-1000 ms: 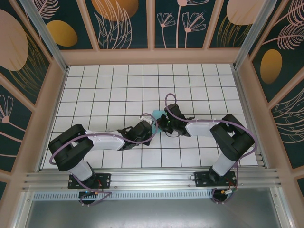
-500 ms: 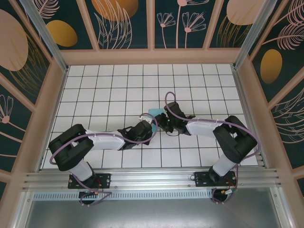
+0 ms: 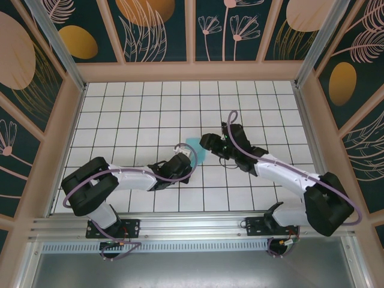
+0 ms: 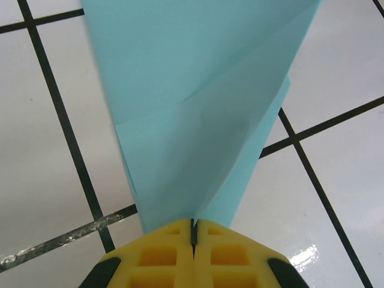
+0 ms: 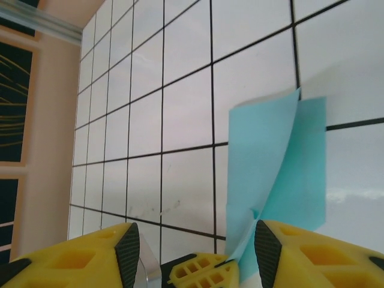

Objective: Fold a paper plane with a square sheet of paper (pick it up from the middle)
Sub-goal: Fourth fold the wing at the center of the table.

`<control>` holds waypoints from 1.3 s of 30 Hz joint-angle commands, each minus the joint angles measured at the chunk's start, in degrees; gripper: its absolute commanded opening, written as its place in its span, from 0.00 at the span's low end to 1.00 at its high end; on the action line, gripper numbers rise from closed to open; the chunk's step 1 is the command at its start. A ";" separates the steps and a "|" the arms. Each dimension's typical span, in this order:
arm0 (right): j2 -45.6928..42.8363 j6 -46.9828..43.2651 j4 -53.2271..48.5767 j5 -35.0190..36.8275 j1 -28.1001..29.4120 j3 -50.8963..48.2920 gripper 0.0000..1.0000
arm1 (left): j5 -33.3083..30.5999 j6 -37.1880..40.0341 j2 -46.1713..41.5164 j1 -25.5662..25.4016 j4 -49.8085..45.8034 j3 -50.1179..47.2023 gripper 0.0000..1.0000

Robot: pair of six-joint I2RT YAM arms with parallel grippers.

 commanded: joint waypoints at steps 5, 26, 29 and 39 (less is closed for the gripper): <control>-7.75 -4.08 1.83 8.17 -0.43 -4.95 0.55 | 4.18 -2.67 -1.79 0.83 4.30 -2.04 0.00; -4.22 -9.11 5.04 -4.49 -5.26 -7.89 0.46 | 15.59 -6.39 -3.50 6.26 14.66 -8.98 0.00; -2.20 -9.34 5.88 -6.79 -5.07 -7.42 0.46 | 15.81 -6.77 -3.49 6.48 14.96 -9.26 0.00; 9.03 -11.92 8.92 -13.73 -0.84 -2.22 0.33 | 17.29 -11.56 -5.24 7.92 17.80 -12.52 0.00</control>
